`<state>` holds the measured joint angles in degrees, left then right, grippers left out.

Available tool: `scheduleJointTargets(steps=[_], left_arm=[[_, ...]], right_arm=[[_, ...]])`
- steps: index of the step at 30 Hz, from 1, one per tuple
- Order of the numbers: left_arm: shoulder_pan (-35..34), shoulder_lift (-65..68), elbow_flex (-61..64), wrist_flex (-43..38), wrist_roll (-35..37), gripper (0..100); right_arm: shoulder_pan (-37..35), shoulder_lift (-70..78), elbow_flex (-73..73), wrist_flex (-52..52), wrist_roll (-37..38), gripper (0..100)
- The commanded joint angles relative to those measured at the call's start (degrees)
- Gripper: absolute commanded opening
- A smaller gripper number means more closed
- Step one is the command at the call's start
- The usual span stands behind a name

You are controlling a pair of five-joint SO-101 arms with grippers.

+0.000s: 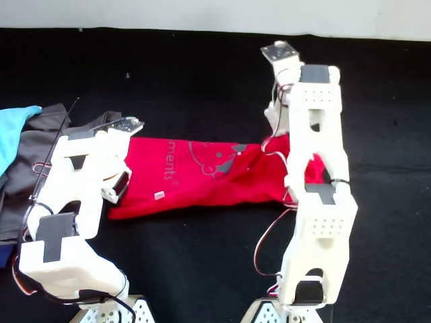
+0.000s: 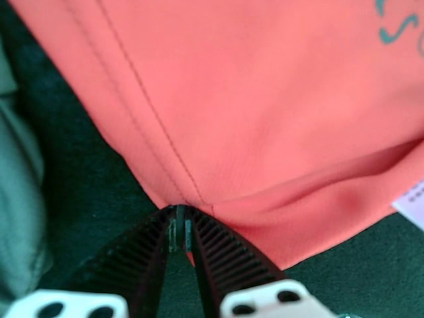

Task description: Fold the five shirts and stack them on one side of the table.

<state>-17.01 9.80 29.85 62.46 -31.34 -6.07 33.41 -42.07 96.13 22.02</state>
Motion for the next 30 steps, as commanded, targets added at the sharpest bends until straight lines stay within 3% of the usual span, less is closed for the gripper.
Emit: scheduleJointTargets(steps=[1, 5, 9, 12, 16, 19, 24, 30], left_arm=[[-1.01, 0.66, -1.36, -0.44, -0.79, 1], [-1.1, 0.66, -1.27, -0.44, -0.79, 1], [-1.1, 0.66, -1.27, -0.44, -0.79, 1], [-1.1, 0.66, -1.27, -0.44, -0.79, 1], [-1.1, 0.66, -1.27, -0.44, -0.79, 1], [-1.1, 0.66, -1.27, -0.35, -0.79, 1], [-1.01, -0.13, -1.98, 0.79, -0.79, 1], [-0.92, -0.13, -8.22, 8.35, -0.79, 1]], right_arm=[[0.04, -1.36, -5.32, 5.05, -0.62, 13.1], [0.04, -9.27, 2.95, 5.05, 2.29, 12.9], [-0.22, -20.97, 24.66, 2.68, 6.33, 6.1], [0.57, -24.04, 40.75, -10.07, 7.38, 0.4], [0.84, -23.96, 55.52, -30.29, 7.38, 1.7], [2.33, -24.04, 61.85, -37.76, 7.38, 1.7], [6.99, -24.4, 64.22, -35.65, 8.26, 1.7], [8.84, -25.54, 64.75, -26.24, 13.71, 1.7]])
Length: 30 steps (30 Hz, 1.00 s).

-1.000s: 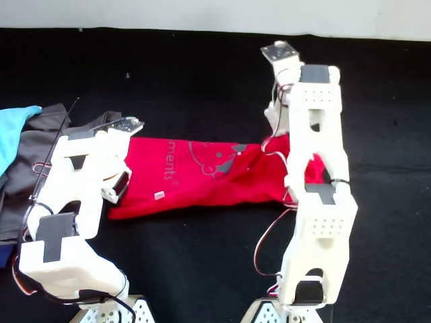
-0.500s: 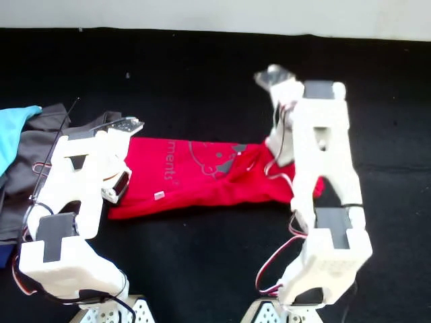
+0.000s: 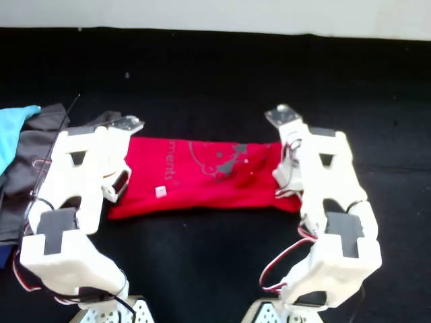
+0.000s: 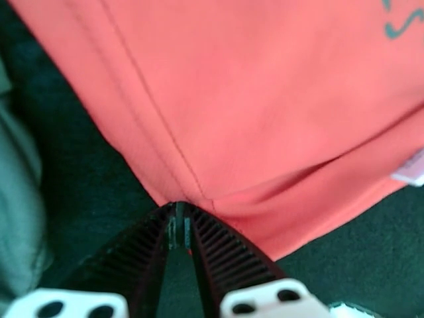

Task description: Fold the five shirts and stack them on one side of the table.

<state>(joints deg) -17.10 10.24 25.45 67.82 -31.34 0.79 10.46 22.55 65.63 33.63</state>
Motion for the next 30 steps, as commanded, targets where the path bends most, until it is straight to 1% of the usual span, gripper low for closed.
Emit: scheduleJointTargets(steps=[1, 5, 8, 11, 14, 16, 18, 21, 23, 26, 30], left_arm=[[-0.75, -0.57, -5.05, 4.48, -0.79, 1], [-0.04, -0.57, -9.01, 8.88, -0.79, 1], [1.01, -0.57, -11.82, 11.69, -0.79, 1], [2.51, -0.57, -15.43, 15.56, -0.79, 1], [2.68, -0.13, -18.33, 16.09, -0.79, 1], [1.71, 0.22, -18.33, 14.07, -0.79, 1], [0.04, 0.22, -16.22, 9.41, -0.79, 1], [-4.53, 0.22, -12.09, 1.05, -1.05, 1], [-7.96, 0.22, -10.59, -2.81, -1.05, 1], [-12.44, 0.22, -10.15, -6.51, -1.14, 1], [-16.57, 0.22, -10.07, -9.58, -1.41, 1]], right_arm=[[1.89, -4.09, 0.31, 5.14, 2.37, 1.7], [1.19, -15.08, 2.86, 5.49, 2.37, 1.7], [-0.84, -22.99, 3.47, 5.58, 2.02, 1.7], [-5.23, -27.56, 3.47, 5.49, -3.25, 1.7], [-12.35, -25.89, 3.56, 4.35, -6.42, 1.7], [-15.43, -22.29, 3.3, 1.54, -8.53, 1.7], [-16.84, -17.63, 3.03, -1.98, -10.29, 1.7], [-17.1, -10.77, 2.51, -6.55, -11.52, 1.7], [-17.1, -7.78, 0.66, -8.22, -12.66, 1.7], [-17.27, -6.11, -2.77, -7.52, -14.33, 1.7], [-17.27, -10.15, -7.25, -1.1, -15.03, 1.7]])
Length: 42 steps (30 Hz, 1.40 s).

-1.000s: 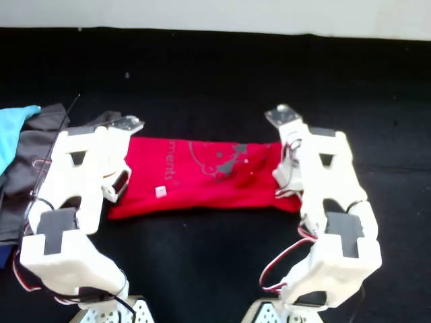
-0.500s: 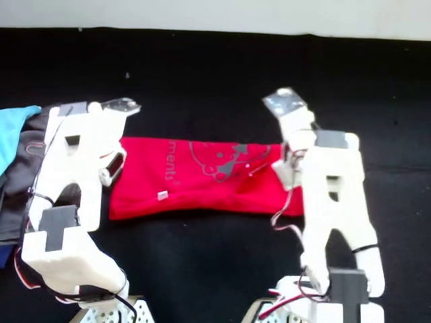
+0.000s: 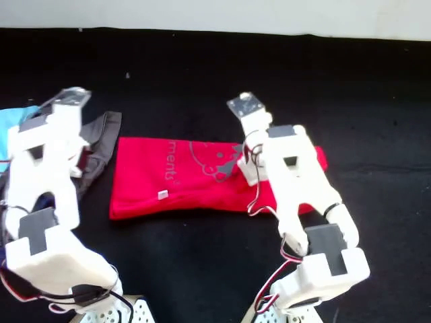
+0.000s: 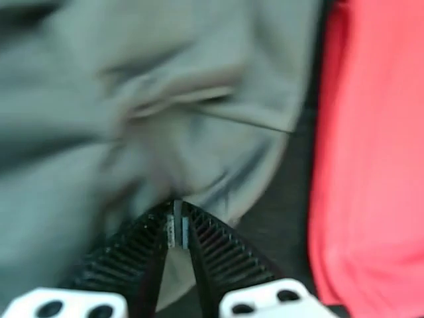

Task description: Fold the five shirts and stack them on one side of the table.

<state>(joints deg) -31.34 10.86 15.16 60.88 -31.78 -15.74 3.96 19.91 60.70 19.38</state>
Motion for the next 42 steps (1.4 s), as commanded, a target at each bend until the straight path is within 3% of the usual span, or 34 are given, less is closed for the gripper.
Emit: scheduleJointTargets(steps=[1, 5, 10, 15, 22, 28, 31, 34, 42], left_arm=[[-3.12, -0.22, 0.48, -3.96, -2.2, 1], [-7.69, 6.37, -2.07, -7.03, -7.03, 1], [-17.36, 18.24, -19.12, -4.92, -6.51, 1], [-20.62, 26.33, -43.65, 10.2, -4.22, 1], [-19.82, 33.45, -69.93, 26.9, -0.62, 1], [-12.97, 33.71, -83.47, 40.53, 4.75, 3], [-10.07, 31.52, -83.38, 40.7, 7.03, 12], [-6.37, 26.07, -75.65, 40.7, 7.12, 20], [6.99, 6.11, -36.26, 39.91, 6.42, 21]], right_arm=[[-0.75, -5.49, -5.49, 5.76, -0.79, 1.7], [-0.75, -15.25, -7.08, 11.38, -0.79, 1.7], [-0.48, -25.98, -6.73, 16.4, -0.62, 5.0], [-0.4, -32.31, -6.64, 20.79, -0.44, 17.4], [2.59, -37.76, -6.64, 25.71, -0.44, 17.7], [8.66, -41.45, -6.64, 26.51, -0.44, 17.7], [9.36, -41.63, -6.55, 26.51, -0.44, 17.7], [9.36, -41.63, -6.55, 26.51, -0.44, 17.7], [9.19, -41.63, -5.76, 25.98, -0.35, 17.7]])
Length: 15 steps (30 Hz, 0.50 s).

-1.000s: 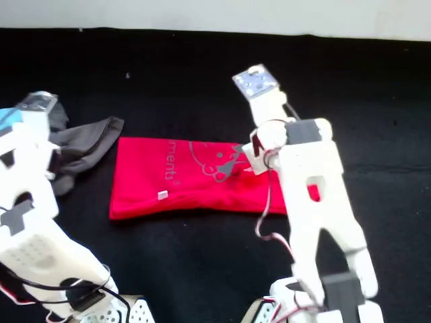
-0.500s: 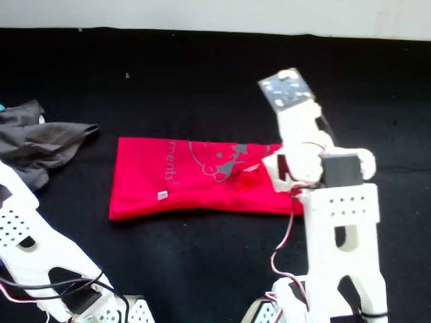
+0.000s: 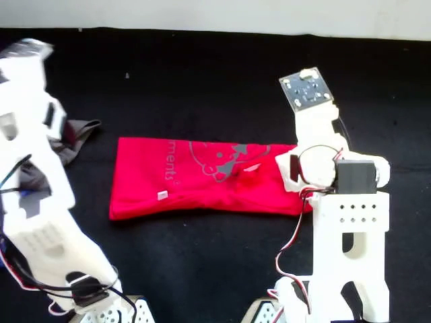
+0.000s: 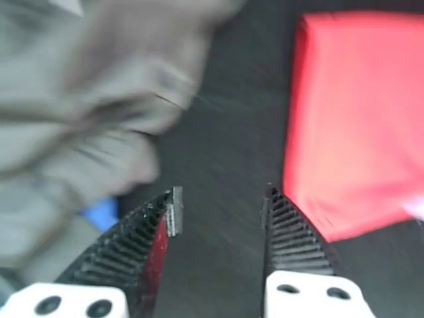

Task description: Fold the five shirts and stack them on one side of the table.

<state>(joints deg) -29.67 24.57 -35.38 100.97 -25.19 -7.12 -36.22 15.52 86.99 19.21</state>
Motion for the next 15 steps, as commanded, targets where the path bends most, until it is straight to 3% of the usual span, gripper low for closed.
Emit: scheduleJointTargets(steps=[1, 7, 15], left_arm=[[6.99, -8.13, 18.68, -2.2, -0.79, 21], [11.65, -8.13, 30.02, -13.01, -1.14, 21], [14.99, -8.04, 35.91, -20.57, -0.97, 21]], right_arm=[[0.57, -1.45, -0.75, -0.31, -0.18, 17.7], [0.48, -1.98, 2.59, -0.31, -0.18, 17.7], [0.48, -2.07, 3.03, 0.04, -0.18, 17.7]])
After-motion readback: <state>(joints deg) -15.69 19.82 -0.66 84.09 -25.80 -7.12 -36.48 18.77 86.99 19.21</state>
